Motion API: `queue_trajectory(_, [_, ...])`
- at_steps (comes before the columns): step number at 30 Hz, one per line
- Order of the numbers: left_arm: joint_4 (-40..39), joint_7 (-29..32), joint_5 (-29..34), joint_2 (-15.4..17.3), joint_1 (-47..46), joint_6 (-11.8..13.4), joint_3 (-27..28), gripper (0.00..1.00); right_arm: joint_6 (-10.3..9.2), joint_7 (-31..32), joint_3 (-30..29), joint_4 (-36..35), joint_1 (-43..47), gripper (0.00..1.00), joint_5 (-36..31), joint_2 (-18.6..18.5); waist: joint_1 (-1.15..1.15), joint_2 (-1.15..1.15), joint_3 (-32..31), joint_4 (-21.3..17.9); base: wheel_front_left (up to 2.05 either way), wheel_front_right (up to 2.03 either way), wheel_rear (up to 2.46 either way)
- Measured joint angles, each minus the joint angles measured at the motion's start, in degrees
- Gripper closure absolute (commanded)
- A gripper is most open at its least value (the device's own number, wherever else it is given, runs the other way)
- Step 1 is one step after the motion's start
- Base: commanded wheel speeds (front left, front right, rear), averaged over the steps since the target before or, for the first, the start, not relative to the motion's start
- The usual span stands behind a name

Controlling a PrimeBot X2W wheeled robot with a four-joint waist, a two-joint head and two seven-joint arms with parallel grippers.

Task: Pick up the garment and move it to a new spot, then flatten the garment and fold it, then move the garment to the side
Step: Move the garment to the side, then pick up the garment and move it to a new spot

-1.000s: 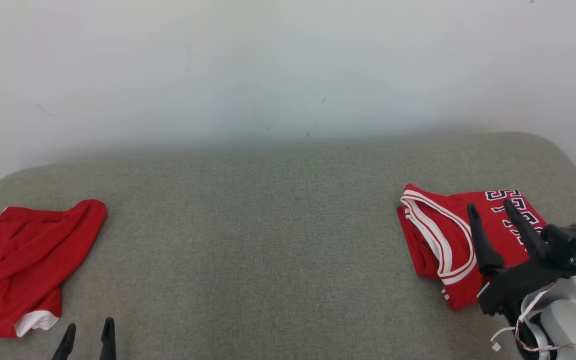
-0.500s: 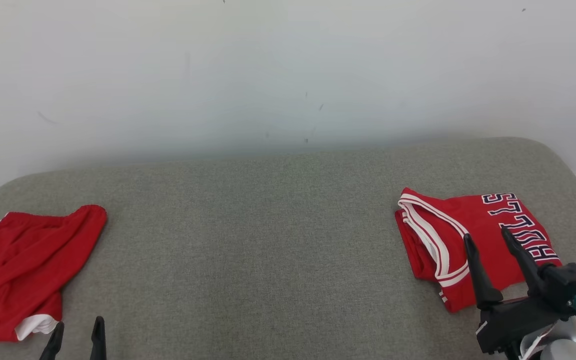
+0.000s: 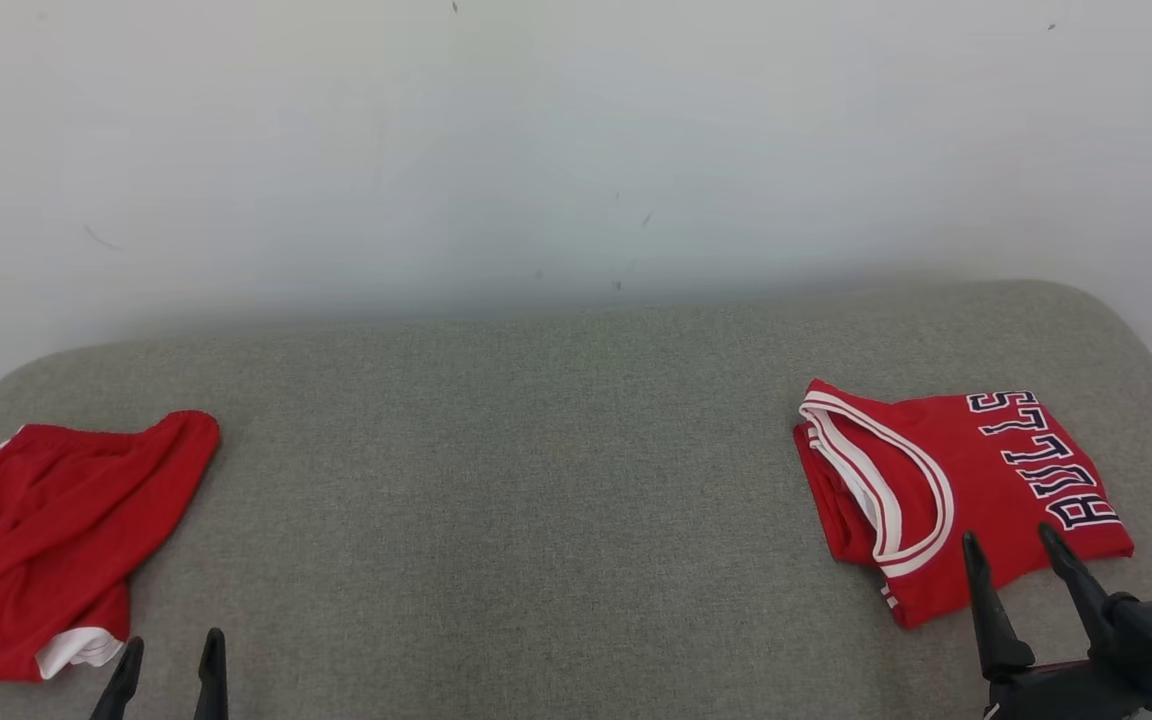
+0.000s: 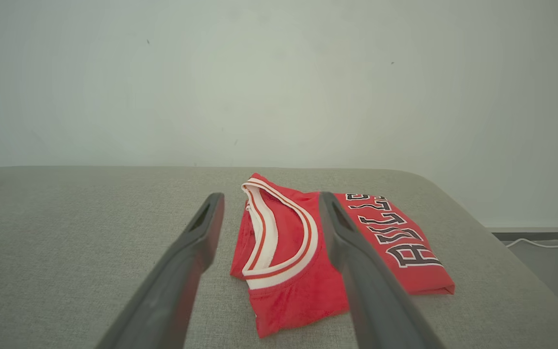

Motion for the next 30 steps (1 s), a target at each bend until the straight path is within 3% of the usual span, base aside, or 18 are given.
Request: queue_trajectory(30, [-2.33,3.28,0.93,0.25,1.00,0.92,0.01,0.00,0.00,0.00,-5.66,-0.54,1.25,0.00,-6.80,3.69,0.00,0.00,0.18,0.63,0.00,0.00,0.00])
